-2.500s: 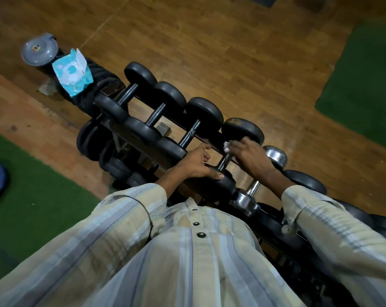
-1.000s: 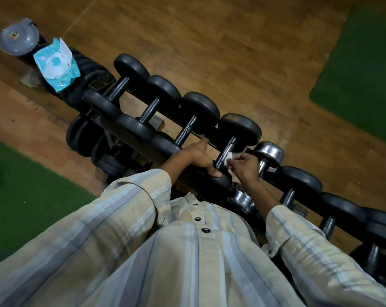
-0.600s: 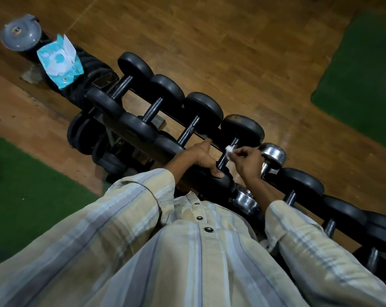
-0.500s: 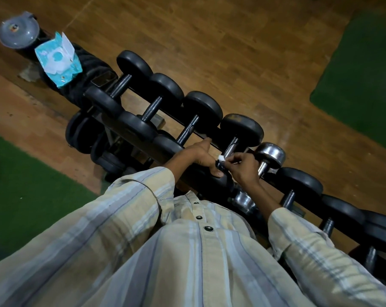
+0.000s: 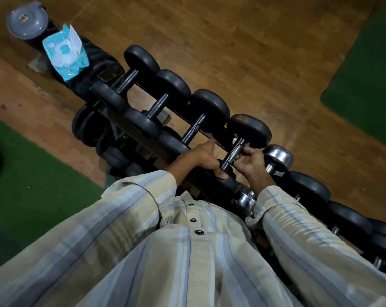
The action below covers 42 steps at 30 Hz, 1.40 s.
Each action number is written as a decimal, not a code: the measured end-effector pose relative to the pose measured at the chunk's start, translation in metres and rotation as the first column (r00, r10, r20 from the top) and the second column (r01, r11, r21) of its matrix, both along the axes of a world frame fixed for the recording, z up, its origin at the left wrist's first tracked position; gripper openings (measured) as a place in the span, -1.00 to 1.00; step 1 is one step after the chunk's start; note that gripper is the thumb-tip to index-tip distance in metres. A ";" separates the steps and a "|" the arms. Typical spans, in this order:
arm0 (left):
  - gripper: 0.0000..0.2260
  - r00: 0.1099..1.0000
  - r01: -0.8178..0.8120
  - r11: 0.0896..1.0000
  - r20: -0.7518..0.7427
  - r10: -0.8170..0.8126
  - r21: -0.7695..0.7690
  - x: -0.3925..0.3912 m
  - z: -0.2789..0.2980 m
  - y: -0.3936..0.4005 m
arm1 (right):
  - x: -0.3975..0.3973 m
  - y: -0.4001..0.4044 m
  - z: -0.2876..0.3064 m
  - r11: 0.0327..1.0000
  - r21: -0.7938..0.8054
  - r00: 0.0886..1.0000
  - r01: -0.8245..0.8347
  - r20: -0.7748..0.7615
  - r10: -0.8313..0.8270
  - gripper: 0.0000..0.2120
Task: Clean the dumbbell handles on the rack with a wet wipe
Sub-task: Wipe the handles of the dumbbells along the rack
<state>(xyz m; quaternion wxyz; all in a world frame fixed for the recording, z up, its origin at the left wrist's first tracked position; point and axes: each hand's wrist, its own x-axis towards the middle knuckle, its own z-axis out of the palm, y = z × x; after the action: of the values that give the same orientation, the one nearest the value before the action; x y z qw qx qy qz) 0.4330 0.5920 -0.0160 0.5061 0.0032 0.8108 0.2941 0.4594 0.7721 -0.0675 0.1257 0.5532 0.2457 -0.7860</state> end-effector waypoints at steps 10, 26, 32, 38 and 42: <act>0.20 1.000 0.028 1.000 0.001 -0.028 0.001 -0.002 0.008 0.000 | 0.029 -0.010 -0.004 0.916 0.117 0.922 -0.383 -0.017 0.387 -0.66; 0.17 0.995 0.100 0.995 -0.021 -0.101 -0.027 -0.007 0.016 0.003 | 0.009 0.008 0.054 0.186 0.858 0.529 -0.479 0.113 0.841 -0.82; 0.29 0.998 0.050 0.999 -0.026 -0.050 -0.008 -0.001 0.018 0.002 | -0.019 -0.001 0.051 -0.843 0.538 0.100 -0.015 0.840 0.534 -0.94; 0.33 0.998 -0.029 1.000 -0.056 0.029 -0.002 0.005 0.022 0.000 | -0.026 -0.024 0.047 -0.890 0.429 -0.178 -0.153 0.874 0.452 -0.85; 0.37 0.990 -0.093 0.996 -0.104 0.092 -0.009 0.011 0.024 0.000 | -0.024 -0.032 0.048 -0.729 0.590 -0.399 -0.345 0.611 0.684 -0.72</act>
<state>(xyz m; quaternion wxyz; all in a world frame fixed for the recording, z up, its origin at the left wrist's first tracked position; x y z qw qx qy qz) 0.4441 0.5923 0.0082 0.4493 -0.0228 0.8372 0.3110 0.4357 0.7404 -0.0198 0.3856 -0.1175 0.9044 -0.1400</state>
